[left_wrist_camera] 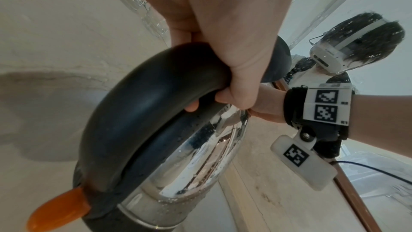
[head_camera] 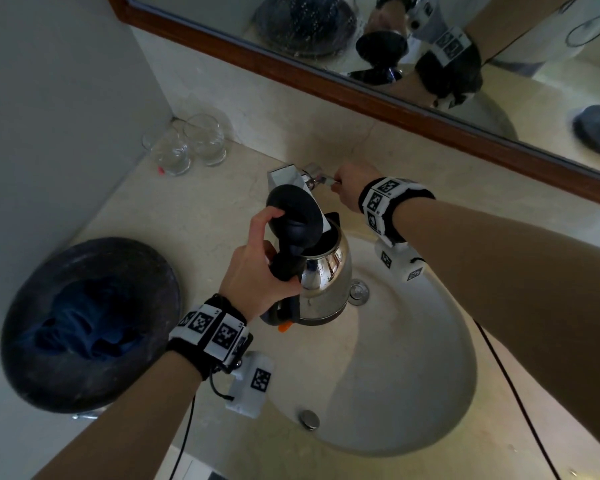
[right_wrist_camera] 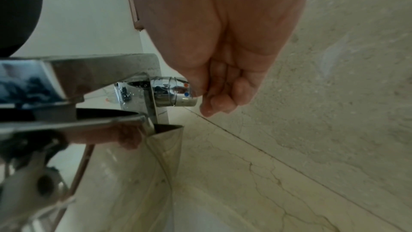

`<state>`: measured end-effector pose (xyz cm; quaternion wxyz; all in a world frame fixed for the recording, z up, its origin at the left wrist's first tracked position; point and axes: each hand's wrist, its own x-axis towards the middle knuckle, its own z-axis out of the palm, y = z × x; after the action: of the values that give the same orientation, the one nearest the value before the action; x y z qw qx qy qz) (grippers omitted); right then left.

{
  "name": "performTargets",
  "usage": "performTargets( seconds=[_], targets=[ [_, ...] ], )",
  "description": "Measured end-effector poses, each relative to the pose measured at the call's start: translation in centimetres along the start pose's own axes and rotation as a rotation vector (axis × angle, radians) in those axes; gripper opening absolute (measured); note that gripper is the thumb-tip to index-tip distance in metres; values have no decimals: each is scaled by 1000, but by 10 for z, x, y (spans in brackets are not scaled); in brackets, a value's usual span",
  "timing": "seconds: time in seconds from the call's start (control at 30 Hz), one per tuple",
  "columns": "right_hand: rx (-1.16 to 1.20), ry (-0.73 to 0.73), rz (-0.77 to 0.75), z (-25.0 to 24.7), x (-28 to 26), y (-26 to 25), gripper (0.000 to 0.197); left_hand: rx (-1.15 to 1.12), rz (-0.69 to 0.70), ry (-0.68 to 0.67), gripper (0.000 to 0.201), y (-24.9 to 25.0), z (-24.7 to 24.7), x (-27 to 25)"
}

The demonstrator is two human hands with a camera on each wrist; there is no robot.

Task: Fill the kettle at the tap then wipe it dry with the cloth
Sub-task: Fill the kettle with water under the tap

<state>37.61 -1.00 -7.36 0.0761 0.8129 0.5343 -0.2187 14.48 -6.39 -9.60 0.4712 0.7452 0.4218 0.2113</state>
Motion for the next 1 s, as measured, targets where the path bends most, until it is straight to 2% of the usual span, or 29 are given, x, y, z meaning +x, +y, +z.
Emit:
performTargets(
  seconds=[0.53, 1.0],
  targets=[
    [24, -8, -1, 0, 0, 1, 23, -7, 10, 6, 94, 1, 3, -1],
    [23, -9, -8, 2, 0, 1, 26, 5, 36, 21, 93, 3, 5, -3]
  ],
)
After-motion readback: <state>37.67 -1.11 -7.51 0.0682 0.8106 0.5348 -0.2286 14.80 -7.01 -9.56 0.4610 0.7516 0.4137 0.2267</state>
